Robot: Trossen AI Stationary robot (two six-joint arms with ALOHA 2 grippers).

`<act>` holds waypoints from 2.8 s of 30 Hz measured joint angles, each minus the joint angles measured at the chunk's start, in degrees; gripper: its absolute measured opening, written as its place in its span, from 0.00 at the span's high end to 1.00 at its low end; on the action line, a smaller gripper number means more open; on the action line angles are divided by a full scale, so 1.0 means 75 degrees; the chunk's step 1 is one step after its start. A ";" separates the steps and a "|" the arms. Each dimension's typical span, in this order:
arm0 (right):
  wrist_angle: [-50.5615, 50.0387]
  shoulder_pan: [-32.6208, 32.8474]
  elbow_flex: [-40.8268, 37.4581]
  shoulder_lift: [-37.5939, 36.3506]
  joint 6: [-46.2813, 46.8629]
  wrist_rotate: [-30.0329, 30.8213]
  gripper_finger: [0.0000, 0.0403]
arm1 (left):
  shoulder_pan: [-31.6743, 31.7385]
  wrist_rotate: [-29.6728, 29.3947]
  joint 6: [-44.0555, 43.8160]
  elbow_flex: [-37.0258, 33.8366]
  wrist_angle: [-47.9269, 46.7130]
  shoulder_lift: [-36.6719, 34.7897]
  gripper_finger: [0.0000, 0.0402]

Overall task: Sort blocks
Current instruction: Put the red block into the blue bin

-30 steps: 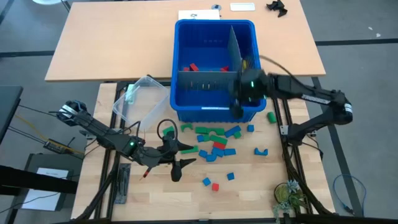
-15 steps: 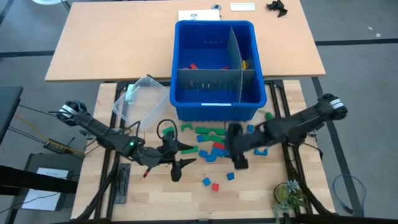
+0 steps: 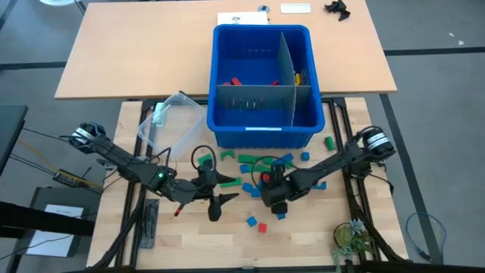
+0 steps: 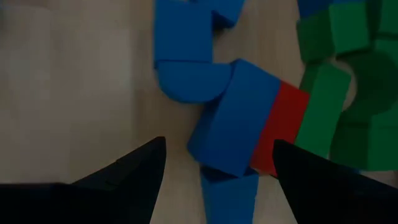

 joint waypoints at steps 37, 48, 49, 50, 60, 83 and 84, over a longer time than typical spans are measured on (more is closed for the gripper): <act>0.0749 -0.0993 0.0026 0.0332 -0.0083 -0.1229 0.28 | -0.0001 0.0000 0.0000 0.0000 -0.0003 0.0000 0.38; 0.0830 -0.0565 0.0015 -0.0128 -0.0056 -0.1043 0.28 | -0.0002 0.0000 0.0000 0.0003 0.0003 0.0000 0.38; 0.0800 -0.0572 0.0015 -0.0140 -0.0085 -0.0940 0.28 | 0.0001 0.0003 0.0000 0.0000 0.0003 0.0000 0.38; 0.0769 -0.0601 0.0015 -0.0146 -0.0152 -0.0932 0.28 | -0.0002 0.0000 0.0000 0.0000 0.0000 0.0002 0.38; 0.0983 -0.0786 -0.0128 0.0433 -0.0284 -0.1556 0.28 | -0.0001 0.0000 0.0000 0.0002 -0.0007 0.0000 0.38; -0.0132 -0.0324 0.1054 -0.0644 -0.0242 -0.1822 0.69 | 0.0000 0.0001 0.0000 0.0001 0.0000 0.0000 0.38; -0.0193 -0.0310 0.1251 -0.0785 -0.0243 -0.1763 0.69 | 0.0000 0.0001 0.0000 0.0001 0.0000 0.0001 0.38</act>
